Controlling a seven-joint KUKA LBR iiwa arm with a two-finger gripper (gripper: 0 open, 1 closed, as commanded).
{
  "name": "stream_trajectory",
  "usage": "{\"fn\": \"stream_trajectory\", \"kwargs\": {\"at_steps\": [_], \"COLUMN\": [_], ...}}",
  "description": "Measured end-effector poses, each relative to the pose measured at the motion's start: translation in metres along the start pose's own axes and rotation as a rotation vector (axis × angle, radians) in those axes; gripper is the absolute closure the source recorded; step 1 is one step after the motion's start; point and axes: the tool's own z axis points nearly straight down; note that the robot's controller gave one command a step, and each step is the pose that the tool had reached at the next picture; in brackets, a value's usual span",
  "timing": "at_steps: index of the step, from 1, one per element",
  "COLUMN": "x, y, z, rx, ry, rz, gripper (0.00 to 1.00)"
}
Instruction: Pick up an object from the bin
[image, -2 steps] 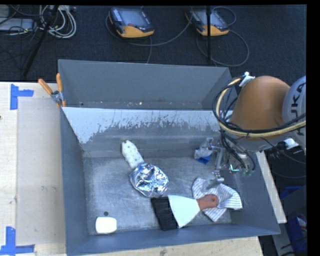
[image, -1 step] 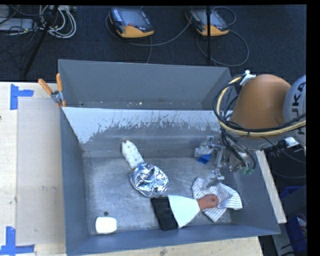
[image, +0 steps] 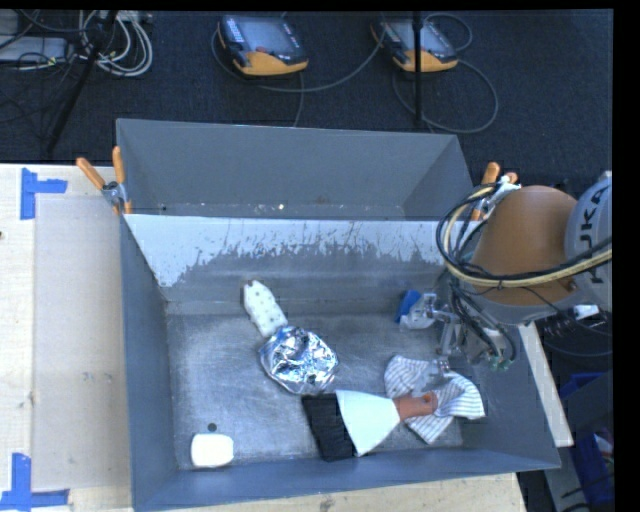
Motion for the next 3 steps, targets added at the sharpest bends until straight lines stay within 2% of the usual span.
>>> {"fn": "stream_trajectory", "kwargs": {"at_steps": [1, 2, 3], "x": [-0.014, -0.013, -0.017], "y": [-0.021, -0.021, -0.031], "z": [0.041, 0.040, 0.044], "rx": [-0.013, -0.010, -0.032], "ry": [0.004, 0.004, 0.008], "rz": [-0.088, -0.091, -0.099], "gripper": [0.00, 0.00, 0.00]}}
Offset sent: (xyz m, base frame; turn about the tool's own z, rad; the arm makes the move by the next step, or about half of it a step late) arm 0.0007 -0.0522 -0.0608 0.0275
